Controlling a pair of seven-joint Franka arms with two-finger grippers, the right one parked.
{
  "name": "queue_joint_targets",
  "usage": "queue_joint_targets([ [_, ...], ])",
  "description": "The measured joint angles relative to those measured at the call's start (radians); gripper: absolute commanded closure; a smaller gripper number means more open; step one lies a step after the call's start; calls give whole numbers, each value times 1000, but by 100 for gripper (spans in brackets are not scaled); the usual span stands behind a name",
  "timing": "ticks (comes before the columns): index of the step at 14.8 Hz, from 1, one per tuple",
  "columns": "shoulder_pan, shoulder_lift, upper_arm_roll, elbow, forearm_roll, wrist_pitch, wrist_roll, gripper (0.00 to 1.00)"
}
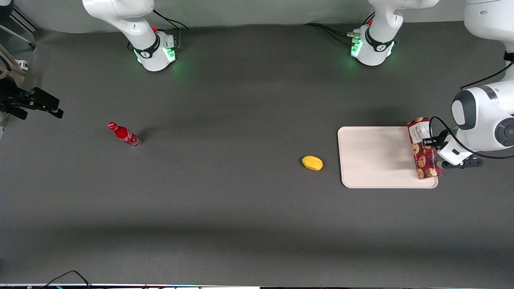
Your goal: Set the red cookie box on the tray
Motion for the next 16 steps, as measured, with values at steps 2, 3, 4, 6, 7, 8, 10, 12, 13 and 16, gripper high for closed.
queue_joint_targets([
  [2, -1, -22, 0, 50, -3, -102, 2, 0],
  [3, -3, -39, 0, 95, -3, -177, 3, 0],
  [4, -5, -58, -1, 151, -3, -261, 4, 0],
  [6, -10, -95, -4, 280, -3, -440, 5, 0],
  [7, -13, -112, -10, 339, -3, -519, 6, 0],
  [8, -16, -131, -21, 392, -4, -587, 6, 0],
  [10, -19, -180, -65, 456, -4, -691, 4, 0],
  [12, -21, -240, -130, 469, -3, -763, -25, 0],
  [13, -23, -272, -164, 466, -3, -790, -44, 0],
  [16, -25, -384, -207, 407, -2, -807, -63, 0],
])
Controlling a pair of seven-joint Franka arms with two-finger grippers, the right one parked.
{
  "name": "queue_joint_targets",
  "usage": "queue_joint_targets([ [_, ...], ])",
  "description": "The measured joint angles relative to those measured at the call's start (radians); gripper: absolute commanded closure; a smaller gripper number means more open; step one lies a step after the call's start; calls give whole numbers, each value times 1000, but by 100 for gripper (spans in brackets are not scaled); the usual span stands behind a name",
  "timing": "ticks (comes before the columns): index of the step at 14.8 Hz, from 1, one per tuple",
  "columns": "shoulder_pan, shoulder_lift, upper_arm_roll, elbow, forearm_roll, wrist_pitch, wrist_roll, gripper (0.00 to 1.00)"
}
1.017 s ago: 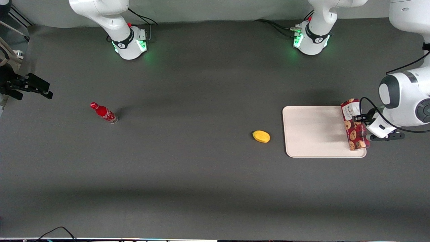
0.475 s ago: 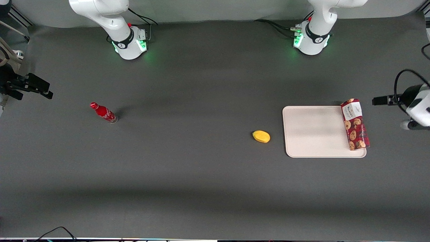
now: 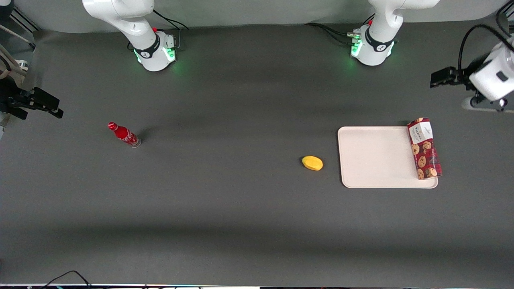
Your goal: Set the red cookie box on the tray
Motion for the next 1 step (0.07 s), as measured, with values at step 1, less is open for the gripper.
queue_joint_targets([
  [1, 1, -30, 1, -18, 0, 1, 0, 0],
])
